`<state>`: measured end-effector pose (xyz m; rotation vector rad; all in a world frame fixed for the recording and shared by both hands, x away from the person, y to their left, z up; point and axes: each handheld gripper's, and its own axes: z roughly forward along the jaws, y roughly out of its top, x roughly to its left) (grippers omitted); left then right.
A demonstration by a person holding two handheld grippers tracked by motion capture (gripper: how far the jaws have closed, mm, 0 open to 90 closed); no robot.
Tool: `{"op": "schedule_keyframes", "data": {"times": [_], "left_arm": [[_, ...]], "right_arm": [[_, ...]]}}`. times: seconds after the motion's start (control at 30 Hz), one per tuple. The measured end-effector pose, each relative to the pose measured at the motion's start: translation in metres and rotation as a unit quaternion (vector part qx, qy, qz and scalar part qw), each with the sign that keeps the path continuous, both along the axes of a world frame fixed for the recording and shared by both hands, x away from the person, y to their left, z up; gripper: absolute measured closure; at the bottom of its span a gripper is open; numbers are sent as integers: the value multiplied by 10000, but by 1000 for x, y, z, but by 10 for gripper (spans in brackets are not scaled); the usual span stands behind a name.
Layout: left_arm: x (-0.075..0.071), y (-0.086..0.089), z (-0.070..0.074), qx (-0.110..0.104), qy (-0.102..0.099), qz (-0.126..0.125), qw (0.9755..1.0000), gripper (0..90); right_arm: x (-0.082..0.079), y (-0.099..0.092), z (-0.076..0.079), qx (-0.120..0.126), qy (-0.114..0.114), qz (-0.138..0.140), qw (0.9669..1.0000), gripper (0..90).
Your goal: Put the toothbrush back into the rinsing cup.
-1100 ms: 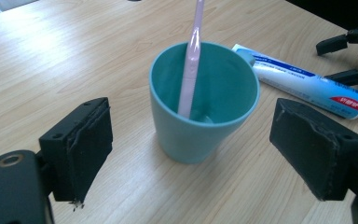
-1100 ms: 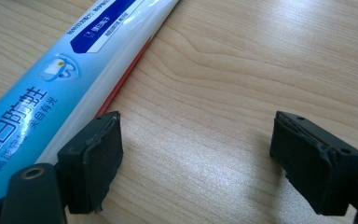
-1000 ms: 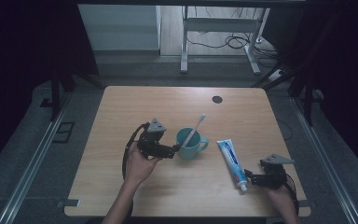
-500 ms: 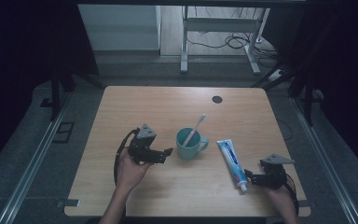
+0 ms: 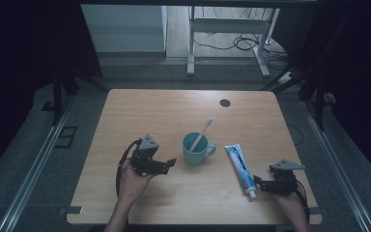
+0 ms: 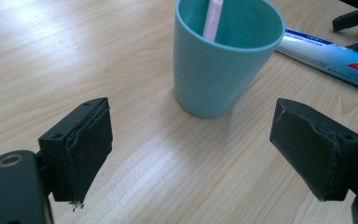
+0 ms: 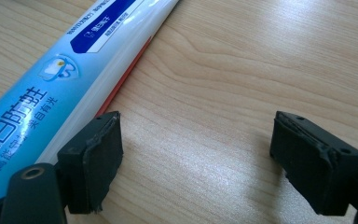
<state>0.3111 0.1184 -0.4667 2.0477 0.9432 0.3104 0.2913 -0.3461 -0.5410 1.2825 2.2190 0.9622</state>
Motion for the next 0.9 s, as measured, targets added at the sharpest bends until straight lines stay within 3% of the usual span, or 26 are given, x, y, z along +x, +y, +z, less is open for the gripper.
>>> {"op": "schedule_keyframes", "data": {"times": [0.43, 0.9], "left_arm": [[-5, 3, -27, 1, 216, 53, 9998, 134], [-14, 9, -46, 252, 105, 117, 9996, 134]], "right_arm": [[0, 0, 0, -4, -9, 9, 10000, 169], [0, 0, 0, -5, -15, 10, 10000, 169]]}}
